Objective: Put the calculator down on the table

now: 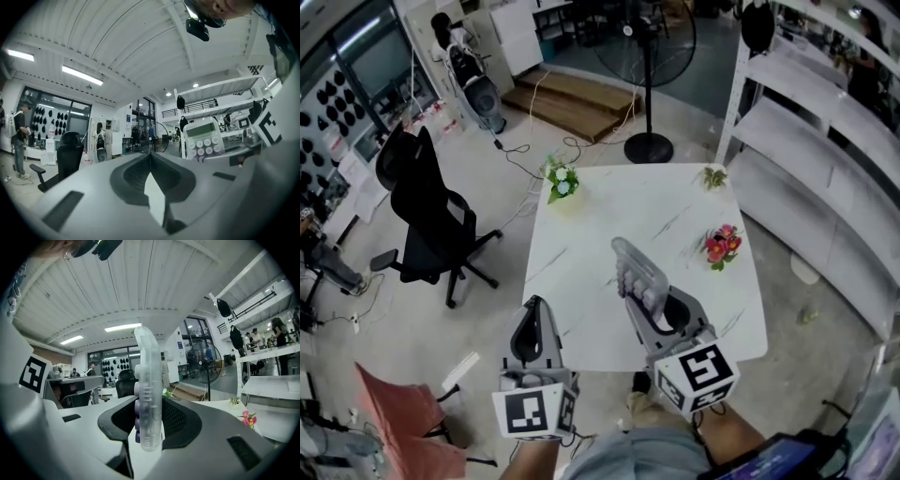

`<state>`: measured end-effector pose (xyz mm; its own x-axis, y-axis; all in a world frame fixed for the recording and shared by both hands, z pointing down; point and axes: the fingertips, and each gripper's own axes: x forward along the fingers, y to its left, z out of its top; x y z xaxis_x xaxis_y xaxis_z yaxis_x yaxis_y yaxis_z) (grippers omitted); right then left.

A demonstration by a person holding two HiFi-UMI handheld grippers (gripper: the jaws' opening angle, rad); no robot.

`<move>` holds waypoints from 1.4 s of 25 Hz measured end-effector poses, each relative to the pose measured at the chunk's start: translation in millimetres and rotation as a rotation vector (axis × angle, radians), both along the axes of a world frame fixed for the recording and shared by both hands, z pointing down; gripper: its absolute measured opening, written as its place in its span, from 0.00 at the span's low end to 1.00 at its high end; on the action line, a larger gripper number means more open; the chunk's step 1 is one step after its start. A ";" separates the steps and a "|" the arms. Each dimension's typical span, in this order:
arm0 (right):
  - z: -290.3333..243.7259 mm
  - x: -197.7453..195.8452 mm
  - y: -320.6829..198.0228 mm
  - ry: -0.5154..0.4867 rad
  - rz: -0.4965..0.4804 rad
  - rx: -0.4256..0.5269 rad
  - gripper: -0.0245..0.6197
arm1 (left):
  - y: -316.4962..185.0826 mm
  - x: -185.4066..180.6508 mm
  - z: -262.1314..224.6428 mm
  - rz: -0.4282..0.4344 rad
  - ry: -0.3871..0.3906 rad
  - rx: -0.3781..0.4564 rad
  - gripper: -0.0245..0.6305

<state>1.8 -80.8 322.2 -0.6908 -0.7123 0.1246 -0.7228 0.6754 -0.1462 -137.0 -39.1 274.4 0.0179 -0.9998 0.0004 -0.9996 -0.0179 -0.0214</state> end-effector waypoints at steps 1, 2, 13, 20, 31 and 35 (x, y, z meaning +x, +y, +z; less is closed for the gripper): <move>-3.7 -3.6 -9.8 -0.004 -0.004 0.003 0.27 | -8.3 -2.7 -5.1 -0.001 -0.005 0.006 0.05; -7.7 -7.6 -19.1 -0.009 -0.008 0.005 0.27 | -16.2 -5.9 -10.0 -0.004 -0.011 0.012 0.05; -53.9 -55.8 -83.4 -0.051 -0.058 0.083 0.27 | -67.8 -47.5 -52.0 -0.055 -0.045 0.105 0.05; -43.3 -84.2 -104.7 -0.024 -0.034 0.074 0.27 | -95.2 -78.6 -46.6 -0.041 -0.041 0.134 0.05; 18.7 -109.9 -140.9 0.049 -0.001 -0.045 0.27 | -135.0 -115.9 9.0 -0.018 -0.012 0.047 0.05; 50.0 -116.0 -146.7 0.077 -0.005 -0.114 0.27 | -146.5 -122.5 31.3 -0.017 -0.005 0.000 0.05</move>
